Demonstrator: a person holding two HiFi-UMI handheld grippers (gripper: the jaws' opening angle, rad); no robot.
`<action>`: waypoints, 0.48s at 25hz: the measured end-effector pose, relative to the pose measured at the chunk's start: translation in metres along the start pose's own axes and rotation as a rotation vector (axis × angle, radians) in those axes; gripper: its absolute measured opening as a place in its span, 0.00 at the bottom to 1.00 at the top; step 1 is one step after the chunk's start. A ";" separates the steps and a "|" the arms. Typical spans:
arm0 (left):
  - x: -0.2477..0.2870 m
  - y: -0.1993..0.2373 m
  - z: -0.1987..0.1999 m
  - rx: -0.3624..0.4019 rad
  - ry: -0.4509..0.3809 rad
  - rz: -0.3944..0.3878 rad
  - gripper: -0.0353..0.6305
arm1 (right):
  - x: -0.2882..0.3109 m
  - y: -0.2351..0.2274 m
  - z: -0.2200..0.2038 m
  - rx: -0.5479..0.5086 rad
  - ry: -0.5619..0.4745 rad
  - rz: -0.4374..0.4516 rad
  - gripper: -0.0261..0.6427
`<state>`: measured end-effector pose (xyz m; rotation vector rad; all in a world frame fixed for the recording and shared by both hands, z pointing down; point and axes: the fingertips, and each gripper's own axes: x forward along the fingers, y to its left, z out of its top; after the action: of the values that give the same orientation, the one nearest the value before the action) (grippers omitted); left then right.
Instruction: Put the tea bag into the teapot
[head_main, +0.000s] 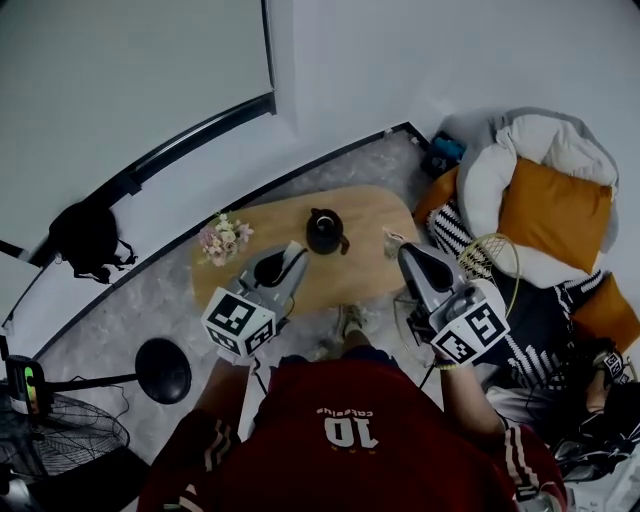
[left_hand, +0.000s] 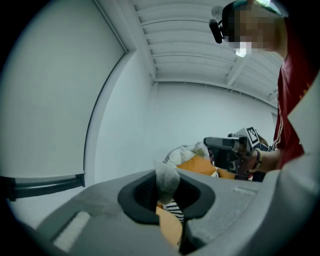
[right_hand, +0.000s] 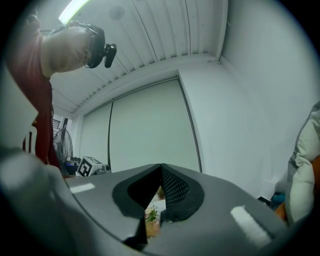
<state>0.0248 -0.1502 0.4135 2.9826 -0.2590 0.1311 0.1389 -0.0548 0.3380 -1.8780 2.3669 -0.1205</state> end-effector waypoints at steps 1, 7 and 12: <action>0.005 0.001 -0.002 0.004 0.004 -0.003 0.12 | 0.000 -0.003 -0.001 -0.002 0.000 0.000 0.04; 0.031 0.012 -0.021 -0.017 0.038 -0.026 0.12 | 0.007 -0.015 -0.007 0.012 0.008 -0.002 0.04; 0.061 0.026 -0.047 -0.054 0.081 -0.032 0.12 | 0.014 -0.031 -0.012 0.026 0.023 0.002 0.04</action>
<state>0.0770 -0.1784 0.4690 2.9181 -0.2015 0.2363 0.1637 -0.0757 0.3534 -1.8722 2.3705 -0.1732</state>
